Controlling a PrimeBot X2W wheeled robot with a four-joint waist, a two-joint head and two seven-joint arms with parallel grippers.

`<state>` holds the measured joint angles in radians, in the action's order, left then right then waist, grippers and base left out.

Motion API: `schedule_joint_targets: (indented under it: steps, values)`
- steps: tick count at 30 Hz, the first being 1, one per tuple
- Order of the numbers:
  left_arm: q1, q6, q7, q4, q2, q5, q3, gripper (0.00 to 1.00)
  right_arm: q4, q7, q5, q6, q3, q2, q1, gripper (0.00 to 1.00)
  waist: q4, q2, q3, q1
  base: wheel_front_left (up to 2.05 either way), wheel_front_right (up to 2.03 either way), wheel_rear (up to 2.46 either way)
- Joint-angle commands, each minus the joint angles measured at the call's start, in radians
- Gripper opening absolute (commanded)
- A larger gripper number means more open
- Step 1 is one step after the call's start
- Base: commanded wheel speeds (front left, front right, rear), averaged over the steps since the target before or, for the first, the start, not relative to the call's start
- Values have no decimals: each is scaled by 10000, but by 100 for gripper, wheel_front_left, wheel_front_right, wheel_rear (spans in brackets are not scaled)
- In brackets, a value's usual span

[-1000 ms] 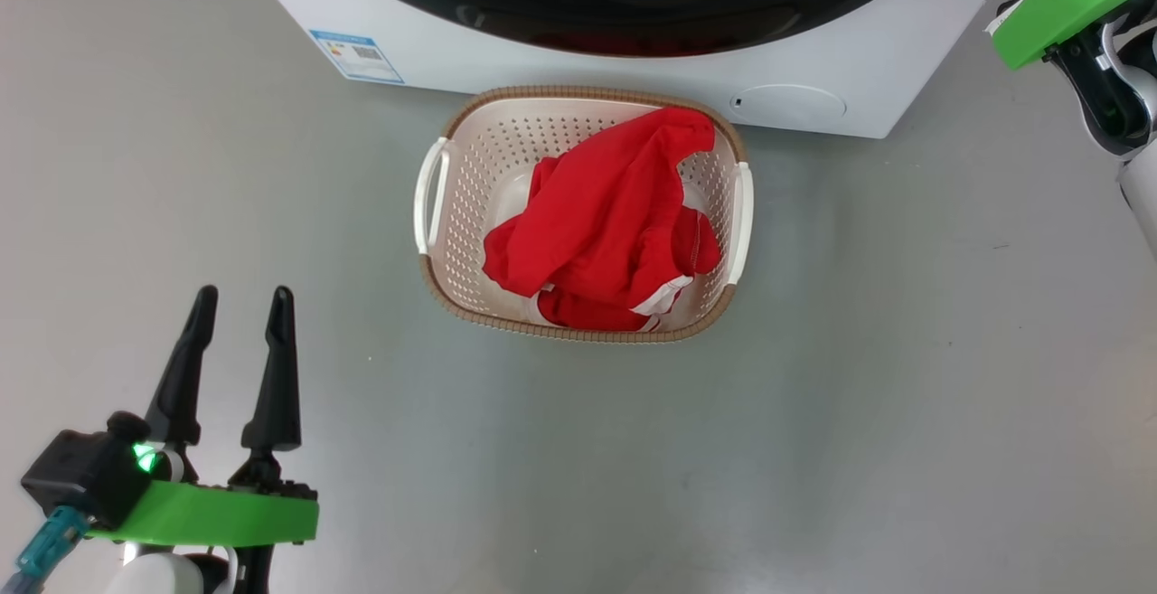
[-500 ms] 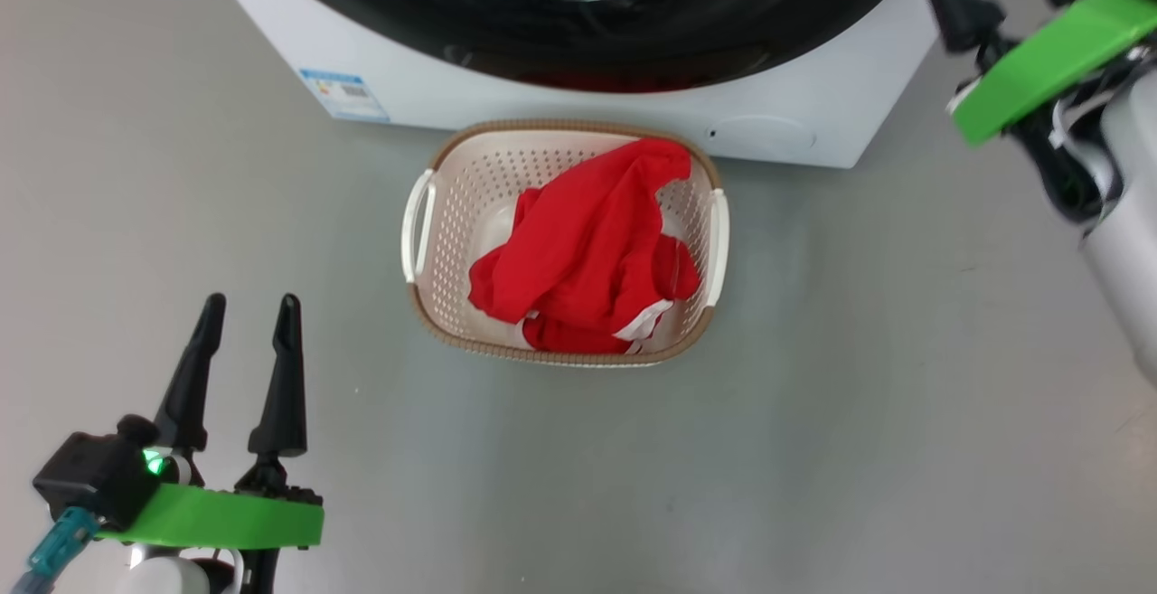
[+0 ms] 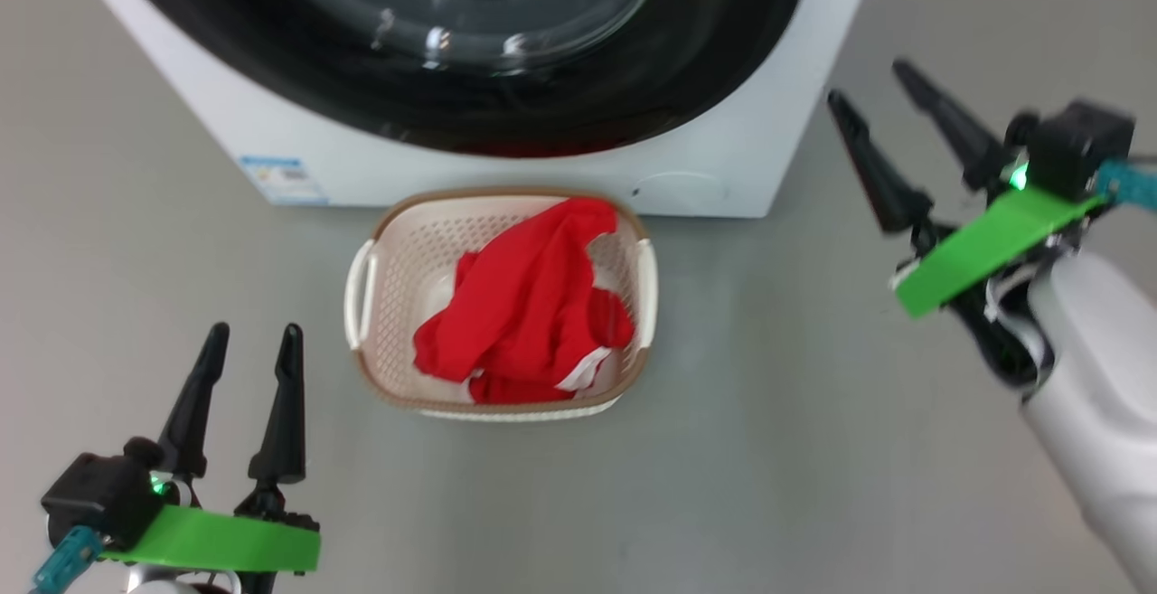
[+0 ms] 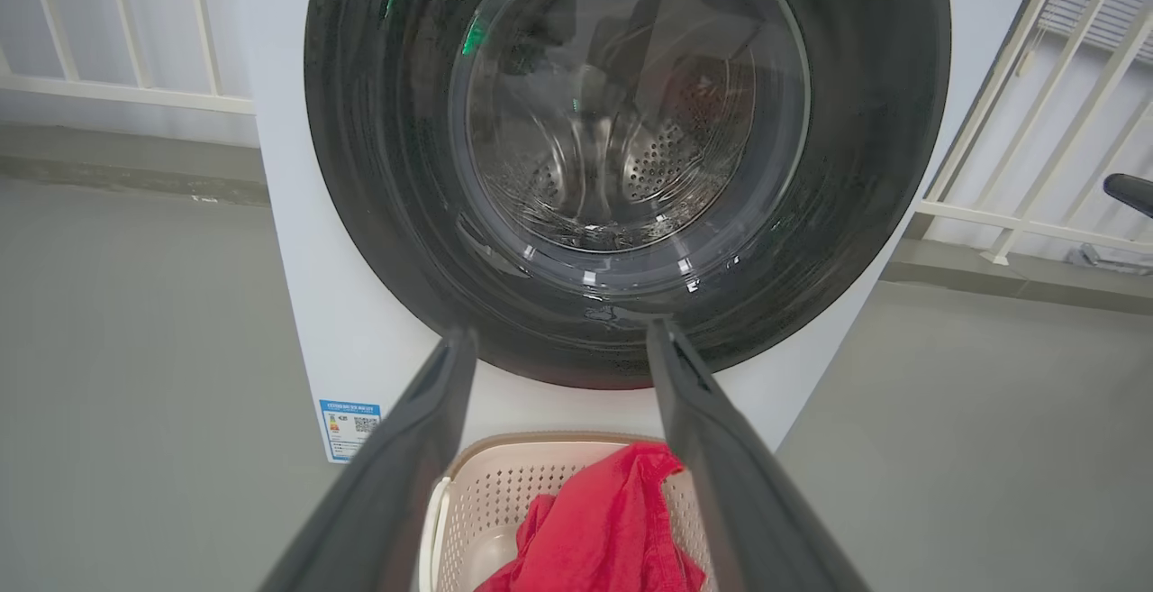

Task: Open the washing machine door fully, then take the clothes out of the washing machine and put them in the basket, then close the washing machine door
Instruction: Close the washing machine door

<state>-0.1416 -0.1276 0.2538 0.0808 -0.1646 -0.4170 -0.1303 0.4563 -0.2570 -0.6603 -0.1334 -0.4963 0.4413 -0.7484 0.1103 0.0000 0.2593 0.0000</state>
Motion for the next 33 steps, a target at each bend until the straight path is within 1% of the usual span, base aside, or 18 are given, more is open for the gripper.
schedule_joint_targets:
  steps: [1, 8, 13, 18, 25, 33]
  values:
    - [14, -31, 80, -173, -335, 36, 341, 100, -371, -48, 128, 27, 59, -52, 435, 100, -574, 0, -523, 0, 0, 0, 0]
    - [163, -31, 80, -145, -403, 51, 451, 100, -1087, -48, 312, 27, 650, -225, 1605, 100, -1284, 0, -967, 0, 0, 0, 0]
    - [234, -31, 80, -142, -400, 68, 526, 100, -1463, -48, 431, 27, 1059, -292, 2201, 100, -1549, 0, -1147, 0, 0, 0, 0]
    - [286, -31, 80, -205, -382, 50, 605, 100, -2007, -48, 621, 27, 1739, -444, 2943, 100, -1709, 0, -1275, 0, 0, 0, 0]
    - [435, -31, 80, -269, -358, -135, 665, 100, -2736, -48, 918, 27, 2603, -898, 4064, 100, -1828, 0, -1517, 0, 0, 0, 0]
    - [651, -31, 80, -243, -381, -343, 620, 100, -3153, -48, 1136, 27, 3177, -1293, 5133, 100, -1983, 0, -1805, 0, 0, 0, 0]
